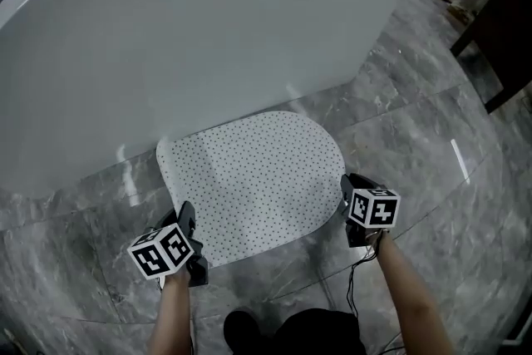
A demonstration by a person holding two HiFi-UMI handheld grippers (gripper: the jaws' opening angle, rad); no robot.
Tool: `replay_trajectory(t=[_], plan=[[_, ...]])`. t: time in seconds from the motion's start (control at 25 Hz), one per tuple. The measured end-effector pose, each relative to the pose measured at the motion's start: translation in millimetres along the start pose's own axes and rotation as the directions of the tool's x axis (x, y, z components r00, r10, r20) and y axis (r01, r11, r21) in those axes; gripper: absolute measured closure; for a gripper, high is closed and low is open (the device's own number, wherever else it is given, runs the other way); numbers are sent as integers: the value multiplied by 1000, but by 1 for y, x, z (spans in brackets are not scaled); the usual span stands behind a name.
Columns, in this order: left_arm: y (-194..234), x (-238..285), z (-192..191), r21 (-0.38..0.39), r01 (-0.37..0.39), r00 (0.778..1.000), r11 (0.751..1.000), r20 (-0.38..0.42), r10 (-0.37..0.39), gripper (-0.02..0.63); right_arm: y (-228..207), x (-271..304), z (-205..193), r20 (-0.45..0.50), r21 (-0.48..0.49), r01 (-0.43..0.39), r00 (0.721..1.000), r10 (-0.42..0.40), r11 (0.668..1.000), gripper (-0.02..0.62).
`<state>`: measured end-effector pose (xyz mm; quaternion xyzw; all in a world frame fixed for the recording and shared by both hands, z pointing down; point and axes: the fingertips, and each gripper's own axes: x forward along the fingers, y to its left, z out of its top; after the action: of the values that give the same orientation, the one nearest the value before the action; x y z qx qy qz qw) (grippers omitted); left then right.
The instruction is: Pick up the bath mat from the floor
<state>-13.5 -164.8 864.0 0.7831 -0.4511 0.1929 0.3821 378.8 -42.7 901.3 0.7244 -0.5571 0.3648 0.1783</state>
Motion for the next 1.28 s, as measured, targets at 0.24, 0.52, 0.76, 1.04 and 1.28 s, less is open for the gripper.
replay_trajectory(t=[0.24, 0.52, 0.76, 1.04, 1.28], plan=[[-8, -2, -5, -23, 33, 999, 999, -2, -33, 583, -18, 35, 4, -115, -24, -1, 993, -2, 1000, 432], [-22, -12, -11, -36, 92, 996, 995, 9, -92, 583, -12, 64, 1, -220, -77, -28, 976, 11, 997, 300], [-16, -17, -12, -45, 104, 994, 994, 18, -104, 583, -18, 86, -11, -279, -91, 1, 960, -26, 996, 224], [10, -19, -6, -123, 92, 995, 988, 45, -87, 583, -1, 89, -16, -349, -144, -70, 937, 16, 987, 216], [22, -24, -6, -166, 102, 994, 981, 57, -94, 582, 8, 88, -19, -360, -130, -86, 932, 34, 988, 216]])
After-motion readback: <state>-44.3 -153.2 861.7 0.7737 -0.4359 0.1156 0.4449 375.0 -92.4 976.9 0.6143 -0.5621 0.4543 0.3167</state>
